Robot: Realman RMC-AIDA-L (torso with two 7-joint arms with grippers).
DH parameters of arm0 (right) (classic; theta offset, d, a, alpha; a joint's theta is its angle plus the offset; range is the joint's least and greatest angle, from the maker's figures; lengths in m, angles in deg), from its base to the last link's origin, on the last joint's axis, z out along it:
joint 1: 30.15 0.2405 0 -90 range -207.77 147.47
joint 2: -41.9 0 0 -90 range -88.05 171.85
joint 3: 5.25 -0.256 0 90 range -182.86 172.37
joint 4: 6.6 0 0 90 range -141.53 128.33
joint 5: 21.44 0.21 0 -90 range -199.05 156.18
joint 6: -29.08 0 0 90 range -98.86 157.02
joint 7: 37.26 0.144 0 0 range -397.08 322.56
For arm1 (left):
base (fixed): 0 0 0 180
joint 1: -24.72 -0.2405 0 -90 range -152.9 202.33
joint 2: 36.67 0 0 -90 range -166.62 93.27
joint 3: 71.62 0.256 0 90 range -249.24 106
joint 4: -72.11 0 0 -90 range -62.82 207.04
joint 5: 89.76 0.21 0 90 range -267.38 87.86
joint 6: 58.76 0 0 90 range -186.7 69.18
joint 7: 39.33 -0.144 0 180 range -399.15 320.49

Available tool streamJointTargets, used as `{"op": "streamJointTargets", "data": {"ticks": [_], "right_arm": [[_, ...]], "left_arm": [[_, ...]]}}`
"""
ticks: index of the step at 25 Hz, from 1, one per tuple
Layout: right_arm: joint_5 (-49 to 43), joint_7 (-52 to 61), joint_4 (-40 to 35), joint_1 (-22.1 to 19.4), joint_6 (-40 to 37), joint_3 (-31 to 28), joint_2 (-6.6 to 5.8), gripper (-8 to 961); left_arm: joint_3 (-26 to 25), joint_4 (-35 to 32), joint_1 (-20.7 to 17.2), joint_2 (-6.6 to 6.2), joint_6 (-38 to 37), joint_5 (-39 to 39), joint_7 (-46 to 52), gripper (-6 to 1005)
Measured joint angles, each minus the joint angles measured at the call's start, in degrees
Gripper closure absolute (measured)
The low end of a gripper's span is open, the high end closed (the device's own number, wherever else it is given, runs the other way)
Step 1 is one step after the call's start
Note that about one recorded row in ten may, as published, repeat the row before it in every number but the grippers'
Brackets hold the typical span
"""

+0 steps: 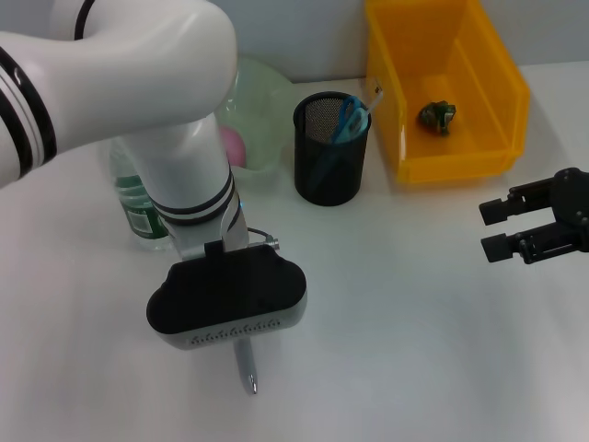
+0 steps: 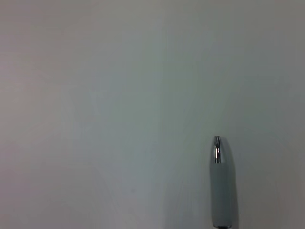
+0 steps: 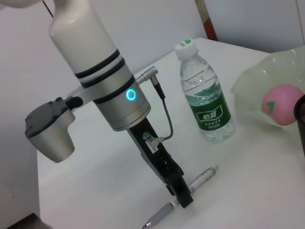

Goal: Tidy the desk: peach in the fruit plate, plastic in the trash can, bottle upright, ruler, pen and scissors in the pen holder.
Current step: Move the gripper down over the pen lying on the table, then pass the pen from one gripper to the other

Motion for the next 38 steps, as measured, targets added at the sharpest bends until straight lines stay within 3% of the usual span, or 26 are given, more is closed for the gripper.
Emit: {"op": "streamJointTargets", "data": {"ticks": [6,8,20,24,30,38], "right_arm": [[0.00,0.01,-0.14,0.14,0.00,0.01,0.00,246],[0.00,0.01,-0.16,0.22,0.00,0.01,0.00,246],[0.00,0.03,-0.18,0.38,-0.09,0.09,0.00,246],[0.00,0.03,-0.58,0.50,-0.37,0.10,0.00,246],[-0.52,1.19,-1.69,0.79,-1.14,0.10,-0.23,246],[-1.21,3.67,-5.05,1.28,-3.16,-0.16,-0.50,246]], "left_arm": [[0.17,-0.08,-0.16,0.00,0.44,-0.04,0.03,554],[0.28,-0.09,-0.06,0.00,0.46,-0.05,0.17,644],[2.49,-0.17,-0.33,0.00,2.71,-0.04,1.27,663],[3.23,-0.40,-0.24,0.00,3.13,0.18,1.69,745],[4.62,-5.46,-1.29,0.00,1.53,2.58,5.34,868],[-0.50,-13.69,-0.67,0.01,-7.55,4.14,11.15,868]]}}
